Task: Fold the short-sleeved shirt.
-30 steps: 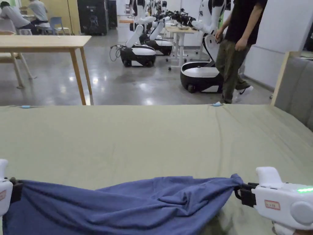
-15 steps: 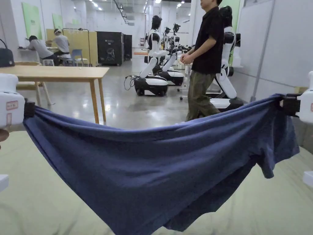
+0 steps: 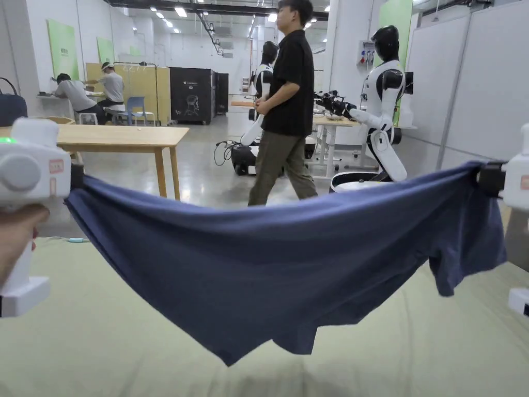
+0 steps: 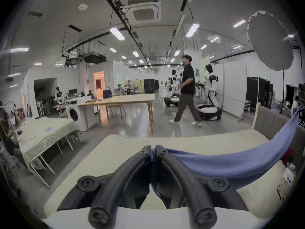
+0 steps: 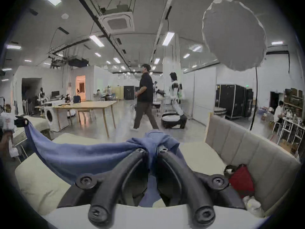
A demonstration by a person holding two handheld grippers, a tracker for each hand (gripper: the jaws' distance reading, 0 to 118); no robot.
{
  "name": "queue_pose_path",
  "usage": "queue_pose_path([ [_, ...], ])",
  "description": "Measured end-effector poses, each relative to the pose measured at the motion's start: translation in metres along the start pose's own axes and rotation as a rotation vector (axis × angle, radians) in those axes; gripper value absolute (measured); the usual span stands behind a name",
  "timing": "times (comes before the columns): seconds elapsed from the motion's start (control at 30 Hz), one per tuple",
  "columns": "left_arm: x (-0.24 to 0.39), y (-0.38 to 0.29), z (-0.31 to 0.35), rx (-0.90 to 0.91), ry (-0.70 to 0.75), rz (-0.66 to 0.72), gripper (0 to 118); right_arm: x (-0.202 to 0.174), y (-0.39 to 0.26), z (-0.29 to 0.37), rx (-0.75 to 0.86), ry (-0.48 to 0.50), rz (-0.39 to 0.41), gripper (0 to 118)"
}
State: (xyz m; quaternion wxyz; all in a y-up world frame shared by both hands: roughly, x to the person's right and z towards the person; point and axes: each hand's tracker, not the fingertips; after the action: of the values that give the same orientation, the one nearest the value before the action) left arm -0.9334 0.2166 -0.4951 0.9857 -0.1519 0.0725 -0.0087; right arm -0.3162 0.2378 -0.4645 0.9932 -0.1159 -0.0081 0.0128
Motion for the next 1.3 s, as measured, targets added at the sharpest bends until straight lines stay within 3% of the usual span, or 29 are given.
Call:
queue_pose_path([
  [0.17, 0.01, -0.06, -0.035, -0.1, -0.007, 0.029, 3, -0.006, -0.07, -0.035, -0.073, -0.016, -0.05, 10],
  [0.3, 0.007, -0.077, -0.023, -0.122, -0.034, 0.042, 4, -0.002, -0.098, -0.027, -0.094, -0.007, -0.067, 10],
  [0.5, -0.011, -0.111, 0.06, -0.141, -0.105, -0.036, 4, 0.012, -0.135, 0.05, -0.131, 0.029, 0.027, 10],
  [0.67, -0.031, -0.199, 0.132, -0.272, -0.156, -0.036, 8, 0.018, -0.227, 0.115, -0.27, 0.048, 0.092, 10],
  [0.77, -0.042, -0.276, 0.156, -0.372, -0.133, -0.01, 9, 0.019, -0.301, 0.142, -0.363, 0.057, 0.042, 10],
  [0.8, -0.046, -0.301, 0.159, -0.427, -0.137, -0.001, 12, 0.019, -0.324, 0.147, -0.399, 0.053, 0.002, 10],
  [0.83, -0.05, -0.326, 0.161, -0.477, -0.125, 0.018, 35, 0.024, -0.349, 0.148, -0.448, 0.057, -0.028, 12],
  [0.87, -0.053, -0.343, 0.162, -0.504, -0.107, 0.045, 64, 0.028, -0.369, 0.148, -0.483, 0.05, -0.043, 21],
  [0.9, -0.056, -0.36, 0.162, -0.54, -0.107, 0.059, 88, 0.029, -0.384, 0.151, -0.508, 0.042, -0.046, 38],
  [0.93, -0.057, -0.371, 0.165, -0.538, -0.101, 0.052, 103, 0.03, -0.392, 0.153, -0.515, 0.035, -0.031, 69],
  [0.97, -0.056, -0.373, 0.167, -0.541, -0.079, 0.028, 108, 0.032, -0.394, 0.154, -0.517, 0.036, -0.03, 88],
  [1.03, -0.046, -0.353, 0.181, -0.502, -0.042, -0.067, 111, 0.029, -0.375, 0.161, -0.513, 0.044, -0.037, 107],
  [1.1, -0.028, -0.314, 0.198, -0.357, -0.091, -0.086, 111, 0.012, -0.332, 0.171, -0.363, 0.069, -0.01, 111],
  [1.17, -0.006, -0.28, 0.209, -0.229, -0.097, -0.103, 111, -0.014, -0.291, 0.181, -0.19, 0.094, -0.034, 111],
  [1.2, 0.012, -0.262, 0.217, -0.137, -0.096, -0.109, 111, -0.031, -0.273, 0.184, -0.12, 0.109, -0.039, 110],
  [1.23, 0.028, -0.248, 0.224, -0.062, -0.114, -0.109, 110, -0.05, -0.258, 0.188, -0.07, 0.117, -0.035, 96],
  [1.27, 0.042, -0.238, 0.23, -0.013, -0.139, -0.103, 103, -0.067, -0.247, 0.19, -0.03, 0.127, -0.029, 59],
  [1.3, 0.053, -0.234, 0.234, 0.035, -0.153, -0.087, 77, -0.084, -0.239, 0.191, -0.002, 0.129, -0.011, 4],
])
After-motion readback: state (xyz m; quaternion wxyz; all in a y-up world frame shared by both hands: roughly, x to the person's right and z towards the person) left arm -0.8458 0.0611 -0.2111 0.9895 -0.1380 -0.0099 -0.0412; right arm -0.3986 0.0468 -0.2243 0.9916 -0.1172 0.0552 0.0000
